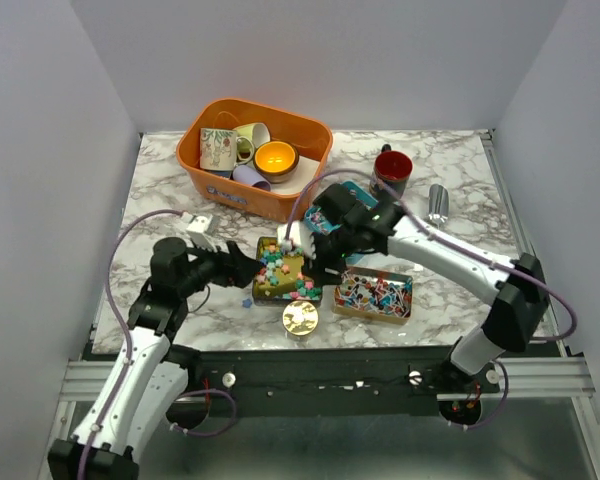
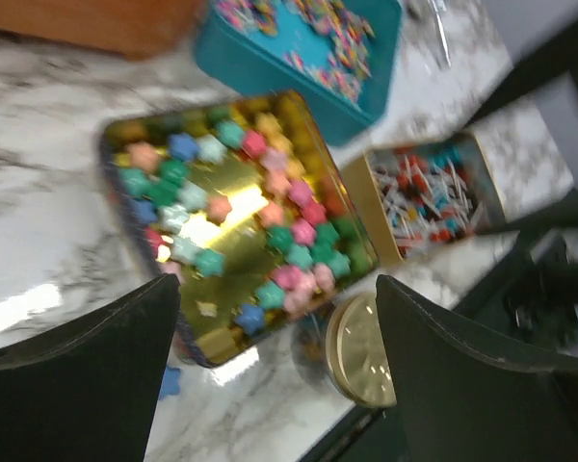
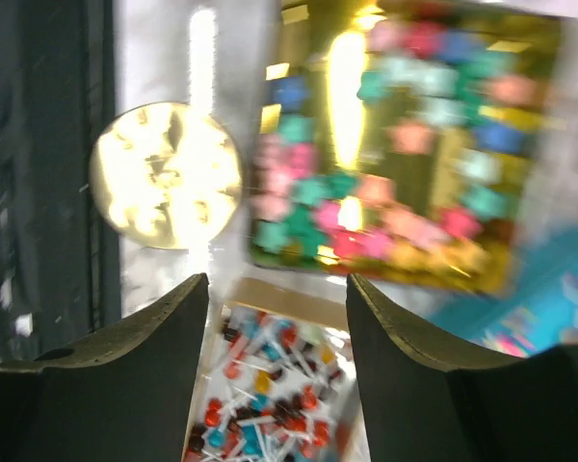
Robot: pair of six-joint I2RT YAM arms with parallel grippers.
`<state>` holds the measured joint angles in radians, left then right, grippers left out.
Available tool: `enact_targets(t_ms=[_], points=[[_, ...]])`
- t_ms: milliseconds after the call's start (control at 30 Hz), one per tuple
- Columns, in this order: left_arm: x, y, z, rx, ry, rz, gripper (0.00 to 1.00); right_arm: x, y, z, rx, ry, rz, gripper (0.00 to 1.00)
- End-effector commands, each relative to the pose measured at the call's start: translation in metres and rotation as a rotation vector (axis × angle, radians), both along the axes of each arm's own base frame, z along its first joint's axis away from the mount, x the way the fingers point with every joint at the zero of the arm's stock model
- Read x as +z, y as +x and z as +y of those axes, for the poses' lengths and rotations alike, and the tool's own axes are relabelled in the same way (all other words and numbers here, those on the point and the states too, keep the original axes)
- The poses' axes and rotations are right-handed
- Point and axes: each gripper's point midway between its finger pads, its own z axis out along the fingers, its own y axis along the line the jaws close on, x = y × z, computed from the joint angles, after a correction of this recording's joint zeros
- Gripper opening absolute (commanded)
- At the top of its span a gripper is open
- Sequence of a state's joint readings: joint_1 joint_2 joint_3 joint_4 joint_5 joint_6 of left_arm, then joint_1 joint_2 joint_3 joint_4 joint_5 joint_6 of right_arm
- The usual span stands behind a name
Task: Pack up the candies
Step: Move the packing bottle to the center of the board.
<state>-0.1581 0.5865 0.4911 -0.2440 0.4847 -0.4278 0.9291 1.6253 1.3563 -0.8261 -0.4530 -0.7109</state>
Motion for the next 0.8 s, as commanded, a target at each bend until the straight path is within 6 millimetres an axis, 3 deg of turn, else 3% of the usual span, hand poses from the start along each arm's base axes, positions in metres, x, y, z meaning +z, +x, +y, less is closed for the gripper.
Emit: enact_targets(t_ms=[0,33,167,200,233,267,367,467,500,567,600,667,767], points=[[-0.021,-0.034,-0.051,-0.312,0.073,-0.003,0.91,0.079,0.034,-0.034,-0.292,0.125,-0.033,0.68],[-0.026,-0.046,-0.065,-0.423,0.118,-0.033,0.90,0.081,0.033,-0.041,-0.304,0.130,-0.051,0.68],[-0.020,-0.069,-0.087,-0.578,0.107,-0.049,0.92,0.071,0.027,-0.076,-0.377,0.116,-0.107,0.71],[-0.027,-0.071,-0.089,-0.573,0.133,-0.011,0.92,0.059,0.022,-0.085,-0.392,0.095,-0.095,0.71],[-0.037,-0.071,-0.090,-0.562,0.160,0.043,0.92,0.065,0.021,-0.090,-0.403,0.117,-0.118,0.72],[-0.044,-0.080,-0.096,-0.550,0.176,0.094,0.99,0.066,0.023,-0.095,-0.422,0.117,-0.137,0.73],[-0.070,-0.070,-0.078,-0.371,0.277,0.118,0.99,0.073,0.033,-0.108,-0.466,0.118,-0.204,0.75],[-0.066,-0.061,-0.088,-0.325,0.302,-0.003,0.99,0.080,0.050,-0.121,-0.525,0.113,-0.240,0.76],[-0.051,-0.053,-0.097,-0.323,0.264,-0.081,0.99,0.078,0.054,-0.124,-0.545,0.107,-0.234,0.77],[-0.043,-0.052,-0.107,-0.319,0.247,-0.135,0.99,0.078,0.061,-0.130,-0.580,0.106,-0.217,0.77],[-0.039,-0.058,-0.114,-0.345,0.225,-0.146,0.99,0.079,0.062,-0.131,-0.585,0.109,-0.214,0.77],[-0.046,-0.087,-0.125,-0.416,0.183,-0.081,0.99,0.080,0.063,-0.130,-0.587,0.116,-0.202,0.77],[-0.080,-0.127,-0.121,-0.458,0.211,0.113,0.99,0.083,0.062,-0.123,-0.568,0.125,-0.170,0.77]])
